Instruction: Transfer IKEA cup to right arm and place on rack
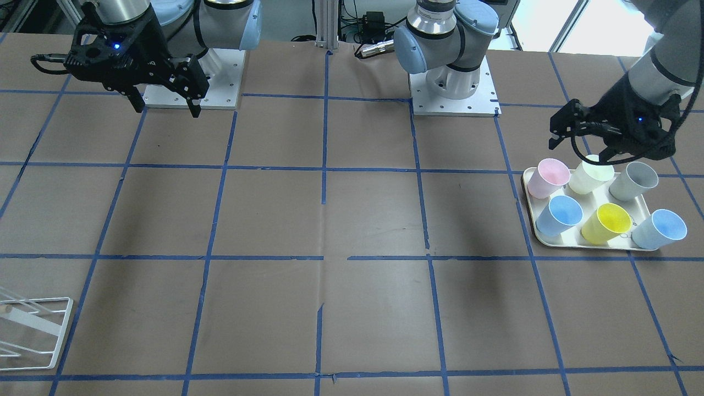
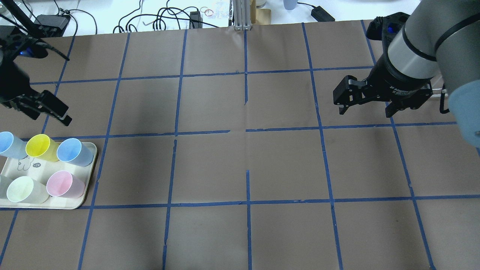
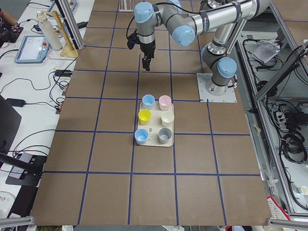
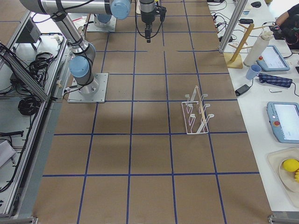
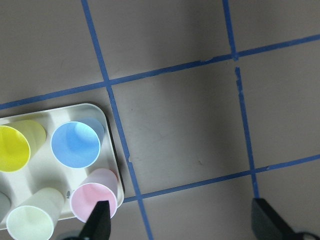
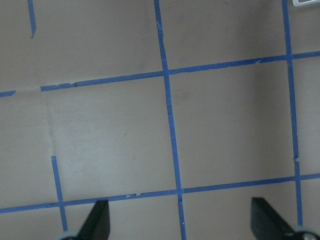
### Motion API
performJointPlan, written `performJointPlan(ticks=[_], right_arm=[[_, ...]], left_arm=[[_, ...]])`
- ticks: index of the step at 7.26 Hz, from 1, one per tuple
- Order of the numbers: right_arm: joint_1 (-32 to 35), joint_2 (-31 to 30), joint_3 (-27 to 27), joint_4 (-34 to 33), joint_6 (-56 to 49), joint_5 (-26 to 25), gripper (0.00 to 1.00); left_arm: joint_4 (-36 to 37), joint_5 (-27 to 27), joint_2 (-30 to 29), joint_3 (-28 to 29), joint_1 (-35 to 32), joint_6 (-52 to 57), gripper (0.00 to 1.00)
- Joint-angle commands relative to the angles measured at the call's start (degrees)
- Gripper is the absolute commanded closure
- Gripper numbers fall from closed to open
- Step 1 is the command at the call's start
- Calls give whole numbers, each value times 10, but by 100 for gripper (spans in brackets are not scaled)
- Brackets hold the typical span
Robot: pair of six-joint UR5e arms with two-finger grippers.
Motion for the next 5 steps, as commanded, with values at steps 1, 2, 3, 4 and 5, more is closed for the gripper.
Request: performJointPlan(ticks=[1, 2, 3, 4, 5], right_arm=[[-1, 1, -2, 1, 1, 6, 0], [1, -2, -2, 1, -6, 42, 0], [1, 1, -3, -9, -4, 143, 0], [0, 3, -3, -23, -3, 234, 0], [-3, 3, -3, -24, -6, 327, 0]], left_arm=[[115, -2, -17, -84, 93, 159, 0], [207, -3, -33, -131, 117, 230, 0], [241, -2, -41, -167, 136, 263, 0], [246, -3, -52, -180, 142, 273, 0], [247, -3, -64, -183, 143, 275, 0]])
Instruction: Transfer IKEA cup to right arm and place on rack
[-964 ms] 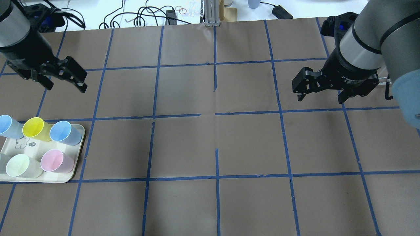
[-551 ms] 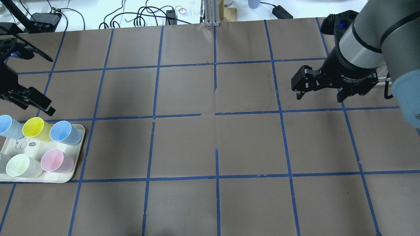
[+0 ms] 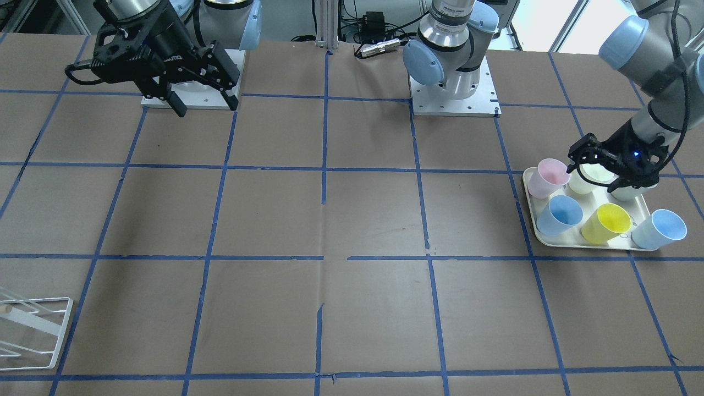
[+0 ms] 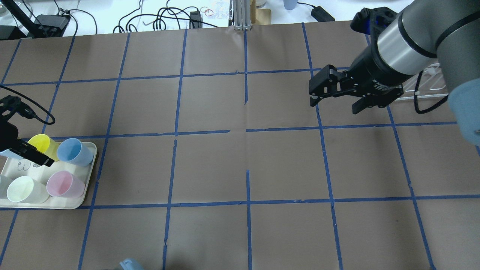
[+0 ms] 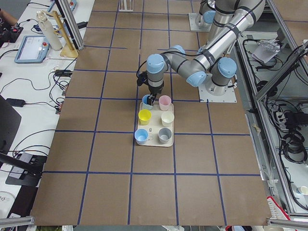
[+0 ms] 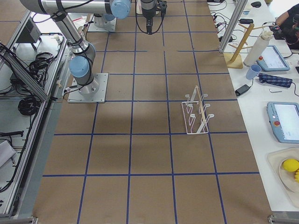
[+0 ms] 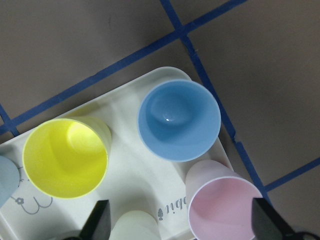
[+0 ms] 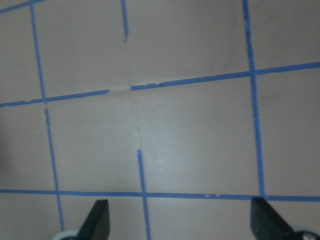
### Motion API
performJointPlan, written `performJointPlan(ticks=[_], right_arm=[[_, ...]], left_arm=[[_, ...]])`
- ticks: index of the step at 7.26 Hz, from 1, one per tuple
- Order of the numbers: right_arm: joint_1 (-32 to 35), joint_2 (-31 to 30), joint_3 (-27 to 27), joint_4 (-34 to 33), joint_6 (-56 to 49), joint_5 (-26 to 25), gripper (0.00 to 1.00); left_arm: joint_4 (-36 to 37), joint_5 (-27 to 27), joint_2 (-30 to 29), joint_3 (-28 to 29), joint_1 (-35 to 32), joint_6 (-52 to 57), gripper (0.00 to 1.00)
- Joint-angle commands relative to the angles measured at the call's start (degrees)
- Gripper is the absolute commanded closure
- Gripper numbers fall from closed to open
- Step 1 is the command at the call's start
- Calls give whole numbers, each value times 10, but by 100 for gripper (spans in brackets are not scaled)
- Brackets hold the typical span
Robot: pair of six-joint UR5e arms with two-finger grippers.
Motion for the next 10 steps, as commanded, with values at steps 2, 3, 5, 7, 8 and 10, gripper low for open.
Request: performJointPlan(ticks=[2, 3, 5, 7, 8, 10], right_arm=[[-16, 5, 10, 1, 0, 228, 0], [-44, 6, 14, 28, -3, 298, 0], [-60, 7, 49, 34, -4, 432, 0], [-61, 7, 97, 35, -58, 533, 0], [-60, 6, 109, 37, -86, 551, 0], [-60, 7, 131, 38, -115, 629, 0]], left_arm=[[14, 1, -28, -19, 6, 15, 0], [12, 3, -35, -22, 6, 22, 0], [16, 7, -40, -25, 7, 25, 0], [15, 9, -43, -27, 7, 25, 4], [17, 10, -42, -31, 7, 20, 16], [27, 12, -43, -31, 7, 22, 48]])
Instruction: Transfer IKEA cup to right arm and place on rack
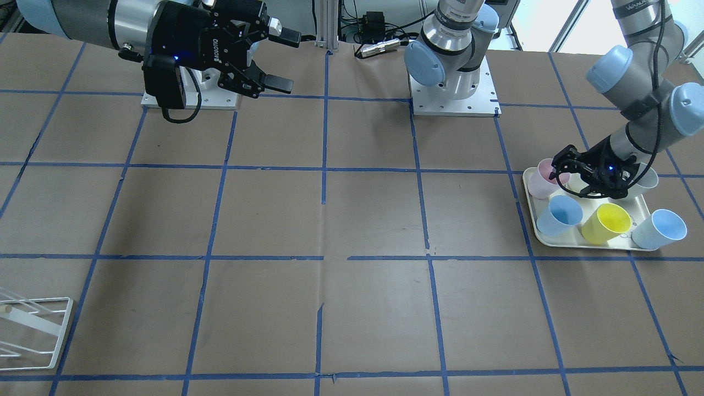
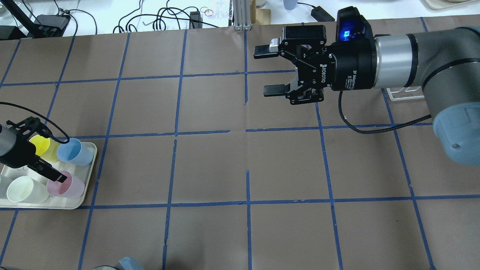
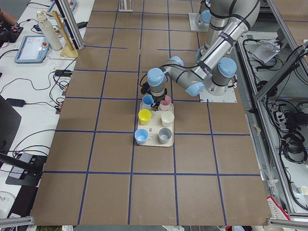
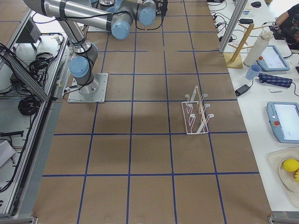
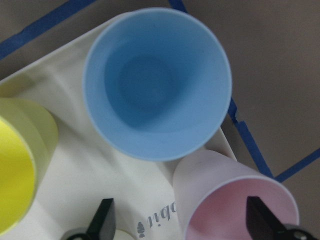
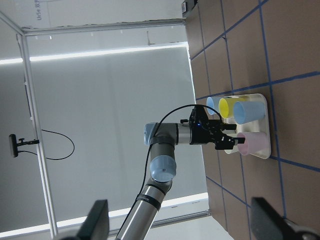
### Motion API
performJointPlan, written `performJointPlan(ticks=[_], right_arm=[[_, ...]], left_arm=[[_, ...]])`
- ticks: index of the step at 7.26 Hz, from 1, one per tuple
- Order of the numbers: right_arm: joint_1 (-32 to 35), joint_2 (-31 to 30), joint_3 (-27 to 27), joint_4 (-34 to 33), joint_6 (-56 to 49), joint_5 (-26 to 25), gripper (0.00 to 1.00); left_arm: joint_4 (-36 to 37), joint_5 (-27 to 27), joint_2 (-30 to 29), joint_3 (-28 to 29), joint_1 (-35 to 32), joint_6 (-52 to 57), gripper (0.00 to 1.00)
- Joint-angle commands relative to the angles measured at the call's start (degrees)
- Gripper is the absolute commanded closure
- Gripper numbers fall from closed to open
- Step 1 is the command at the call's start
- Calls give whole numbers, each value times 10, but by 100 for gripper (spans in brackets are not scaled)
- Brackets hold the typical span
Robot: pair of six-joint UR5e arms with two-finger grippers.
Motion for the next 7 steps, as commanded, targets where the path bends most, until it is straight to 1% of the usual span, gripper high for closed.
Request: performJointPlan(ticks=[1, 2, 3, 4, 5, 7], right_arm=[[0, 1, 18, 1, -15, 72, 0], [0, 4, 18, 0, -21, 75, 0], [0, 5, 19, 1, -35, 75, 0], [0, 6, 21, 1, -37, 76, 0], [0, 10, 21, 2, -37, 76, 0], [0, 19, 21, 2, -37, 77, 0]], left_arm=[[4, 5, 0, -1, 0, 1, 67], [4, 4, -1, -1, 0, 1, 82], [4, 5, 0, -1, 0, -3, 93], [-2, 6, 4, -1, 0, 0, 100], [-8, 7, 11, -1, 1, 1, 100], [-47, 6, 27, 9, 3, 0, 100]])
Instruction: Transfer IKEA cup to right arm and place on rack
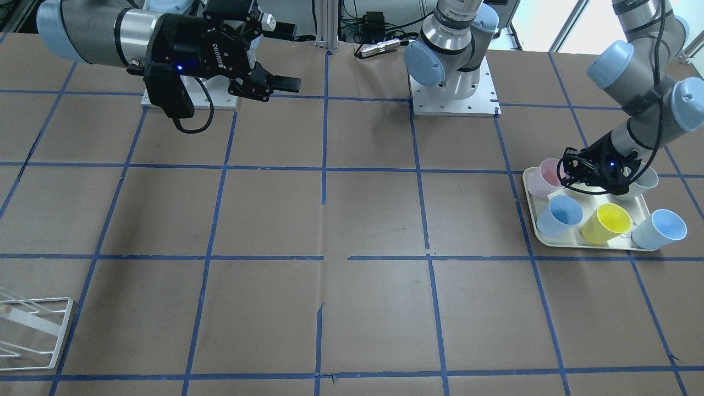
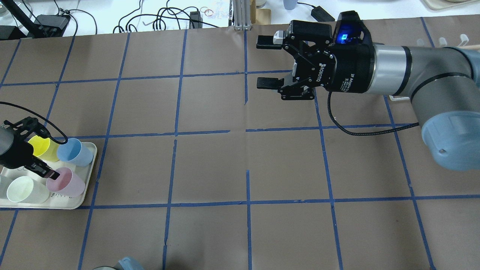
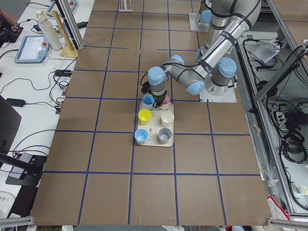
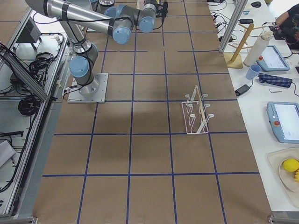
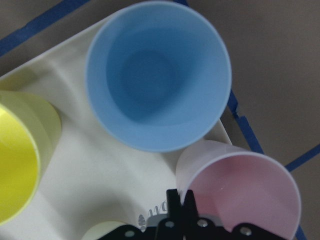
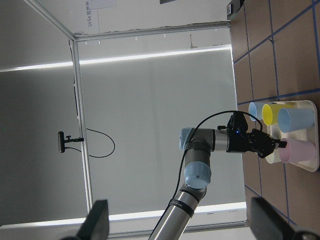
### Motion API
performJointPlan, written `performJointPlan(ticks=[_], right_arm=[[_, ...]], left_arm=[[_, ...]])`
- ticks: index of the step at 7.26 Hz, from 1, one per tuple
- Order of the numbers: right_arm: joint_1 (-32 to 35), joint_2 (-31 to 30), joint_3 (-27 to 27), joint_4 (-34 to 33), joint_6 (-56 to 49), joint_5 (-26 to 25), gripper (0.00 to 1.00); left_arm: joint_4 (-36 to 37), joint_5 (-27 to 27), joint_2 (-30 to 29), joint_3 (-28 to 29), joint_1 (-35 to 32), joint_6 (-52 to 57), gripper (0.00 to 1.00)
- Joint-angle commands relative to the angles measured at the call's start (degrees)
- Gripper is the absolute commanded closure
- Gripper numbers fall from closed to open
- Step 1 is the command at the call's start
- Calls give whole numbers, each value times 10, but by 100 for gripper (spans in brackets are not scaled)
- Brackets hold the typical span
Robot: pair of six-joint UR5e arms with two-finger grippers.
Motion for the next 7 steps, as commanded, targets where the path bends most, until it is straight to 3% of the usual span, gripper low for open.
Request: performJointPlan(ticks=[1, 2, 4, 5, 7], right_arm=[[0, 5, -2, 0, 1, 2, 0], [0, 5, -2, -2, 1, 1, 0], [0, 5, -2, -2, 1, 0, 0], [0, 5, -2, -2, 1, 0, 0], [-2, 6, -2, -3, -1, -1, 0]], left_arm=[[-57, -4, 27, 17, 0, -8, 100], [-129, -14, 49, 44, -2, -14, 100], [-332, -119, 77, 129, -22, -92, 100], [-397, -159, 87, 157, -69, -140, 100], [-434, -280, 100, 173, -150, -280, 100]])
